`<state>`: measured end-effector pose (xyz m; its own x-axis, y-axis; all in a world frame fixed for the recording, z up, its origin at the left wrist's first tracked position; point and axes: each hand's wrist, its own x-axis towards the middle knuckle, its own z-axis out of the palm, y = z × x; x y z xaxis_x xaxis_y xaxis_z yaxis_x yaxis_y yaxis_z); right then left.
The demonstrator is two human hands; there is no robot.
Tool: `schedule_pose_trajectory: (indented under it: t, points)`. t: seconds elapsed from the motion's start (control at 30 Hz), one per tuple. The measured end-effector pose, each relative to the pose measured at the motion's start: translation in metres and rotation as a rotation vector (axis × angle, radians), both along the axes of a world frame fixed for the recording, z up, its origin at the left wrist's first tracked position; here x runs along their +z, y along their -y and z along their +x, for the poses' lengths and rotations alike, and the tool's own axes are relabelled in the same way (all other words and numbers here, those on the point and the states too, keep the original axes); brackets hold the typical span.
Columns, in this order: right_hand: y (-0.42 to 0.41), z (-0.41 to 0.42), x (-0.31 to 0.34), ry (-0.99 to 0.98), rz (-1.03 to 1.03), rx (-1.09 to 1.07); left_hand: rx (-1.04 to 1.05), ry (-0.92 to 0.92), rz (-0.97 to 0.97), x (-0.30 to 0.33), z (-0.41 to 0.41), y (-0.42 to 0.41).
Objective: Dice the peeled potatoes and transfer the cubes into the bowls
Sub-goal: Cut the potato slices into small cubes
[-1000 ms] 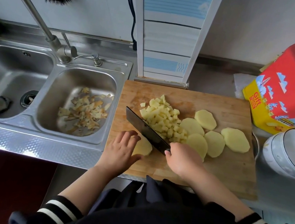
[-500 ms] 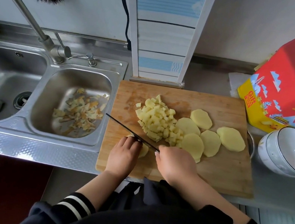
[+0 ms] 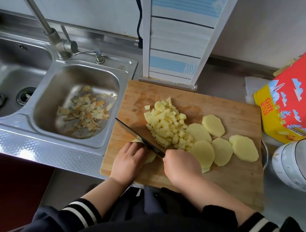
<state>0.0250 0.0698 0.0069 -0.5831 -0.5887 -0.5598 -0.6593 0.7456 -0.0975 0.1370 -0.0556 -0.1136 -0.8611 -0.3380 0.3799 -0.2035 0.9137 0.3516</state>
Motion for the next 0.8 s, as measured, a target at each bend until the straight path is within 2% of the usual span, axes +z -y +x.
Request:
schedule_pose_trajectory:
  t: [0.27,0.47,0.8]
  points:
    - [-0.005,-0.023,-0.002,0.119,-0.094,-0.108,-0.01,-0.026,0.076,0.003,0.001,0.001]
    - [-0.019,-0.009,0.0,0.048,-0.121,-0.052,-0.018,0.069,0.066,0.007,0.008,0.005]
    - [-0.024,0.004,0.008,-0.028,-0.165,0.073,-0.025,0.06,0.045,0.011,0.009,0.004]
